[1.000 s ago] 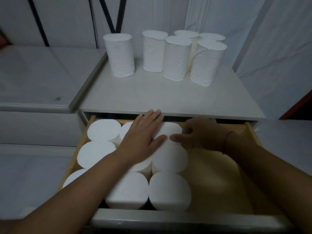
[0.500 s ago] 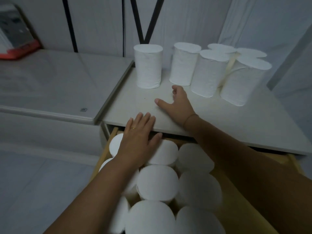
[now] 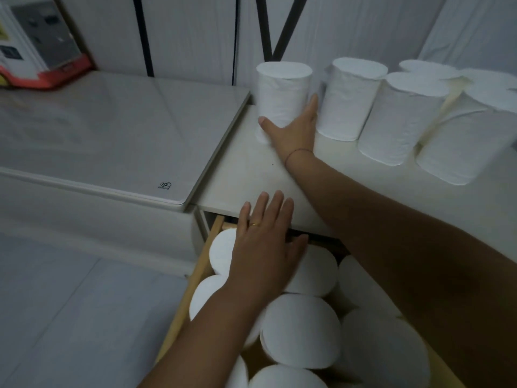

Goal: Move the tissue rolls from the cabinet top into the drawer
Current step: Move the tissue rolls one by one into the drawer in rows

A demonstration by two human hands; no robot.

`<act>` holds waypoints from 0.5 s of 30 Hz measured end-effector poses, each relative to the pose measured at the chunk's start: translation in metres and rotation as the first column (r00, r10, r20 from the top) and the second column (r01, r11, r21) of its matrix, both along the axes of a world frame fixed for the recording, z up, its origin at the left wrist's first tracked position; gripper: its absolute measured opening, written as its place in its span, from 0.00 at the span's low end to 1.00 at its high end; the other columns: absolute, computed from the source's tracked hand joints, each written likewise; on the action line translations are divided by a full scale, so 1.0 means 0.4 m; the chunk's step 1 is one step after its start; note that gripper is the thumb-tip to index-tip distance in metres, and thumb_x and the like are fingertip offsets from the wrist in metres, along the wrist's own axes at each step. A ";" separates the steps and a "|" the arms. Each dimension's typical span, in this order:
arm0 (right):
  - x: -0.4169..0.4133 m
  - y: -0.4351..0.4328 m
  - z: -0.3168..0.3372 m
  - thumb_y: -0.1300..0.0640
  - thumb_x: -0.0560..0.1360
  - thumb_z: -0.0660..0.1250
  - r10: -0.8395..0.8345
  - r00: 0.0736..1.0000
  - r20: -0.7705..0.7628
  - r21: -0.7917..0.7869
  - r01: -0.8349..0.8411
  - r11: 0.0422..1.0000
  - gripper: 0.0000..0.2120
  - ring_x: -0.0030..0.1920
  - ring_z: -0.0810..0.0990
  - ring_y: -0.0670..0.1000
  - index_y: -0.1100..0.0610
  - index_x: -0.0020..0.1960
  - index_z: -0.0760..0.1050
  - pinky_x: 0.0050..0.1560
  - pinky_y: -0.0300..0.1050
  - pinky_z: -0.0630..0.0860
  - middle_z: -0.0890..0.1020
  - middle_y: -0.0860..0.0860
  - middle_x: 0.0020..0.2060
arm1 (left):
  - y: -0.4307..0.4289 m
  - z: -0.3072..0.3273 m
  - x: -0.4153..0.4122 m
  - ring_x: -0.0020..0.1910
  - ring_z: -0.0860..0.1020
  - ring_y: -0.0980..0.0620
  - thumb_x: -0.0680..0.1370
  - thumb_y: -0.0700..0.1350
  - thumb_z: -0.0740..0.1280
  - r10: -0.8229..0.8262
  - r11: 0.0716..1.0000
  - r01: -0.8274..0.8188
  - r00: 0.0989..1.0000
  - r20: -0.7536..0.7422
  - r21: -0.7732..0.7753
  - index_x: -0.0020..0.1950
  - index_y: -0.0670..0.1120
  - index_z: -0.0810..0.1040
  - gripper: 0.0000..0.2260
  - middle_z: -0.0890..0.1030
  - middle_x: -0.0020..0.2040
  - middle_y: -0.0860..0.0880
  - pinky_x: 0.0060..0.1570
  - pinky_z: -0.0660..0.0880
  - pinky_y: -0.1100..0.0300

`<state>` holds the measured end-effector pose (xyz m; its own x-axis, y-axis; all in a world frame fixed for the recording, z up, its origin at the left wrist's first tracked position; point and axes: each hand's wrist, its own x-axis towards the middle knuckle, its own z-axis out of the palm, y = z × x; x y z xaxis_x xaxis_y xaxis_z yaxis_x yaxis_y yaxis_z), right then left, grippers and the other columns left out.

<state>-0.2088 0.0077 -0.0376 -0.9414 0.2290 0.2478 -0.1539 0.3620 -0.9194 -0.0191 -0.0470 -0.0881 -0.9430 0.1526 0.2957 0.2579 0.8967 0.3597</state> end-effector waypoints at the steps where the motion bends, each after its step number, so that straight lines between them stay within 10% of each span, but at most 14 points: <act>1: -0.009 -0.005 0.001 0.46 0.63 0.77 -0.017 1.000 -0.007 -0.003 0.017 1.000 0.56 0.72 0.60 0.57 0.57 0.76 0.43 0.70 0.50 0.60 0.58 0.57 0.74 | 0.001 0.001 0.000 0.77 0.46 0.51 0.80 0.59 0.52 0.000 1.000 0.000 1.000 0.001 0.005 0.76 0.51 0.54 0.26 0.53 0.78 0.51 0.68 0.28 0.61; 15: -0.060 -0.045 -0.003 0.37 0.56 0.76 -0.223 0.974 -0.039 0.086 0.225 0.971 0.60 0.70 0.64 0.57 0.52 0.76 0.44 0.71 0.59 0.59 0.62 0.56 0.71 | 0.009 0.007 0.001 0.77 0.45 0.50 0.80 0.58 0.52 0.033 0.999 -0.033 0.999 0.014 -0.002 0.76 0.51 0.54 0.26 0.53 0.78 0.51 0.71 0.32 0.55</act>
<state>-0.2330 -0.0104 -0.0387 -0.8608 0.4090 0.3027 -0.0853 0.4704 -0.8783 -0.0187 -0.0434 -0.0855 -0.9515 0.1218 0.2825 0.2231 0.9055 0.3610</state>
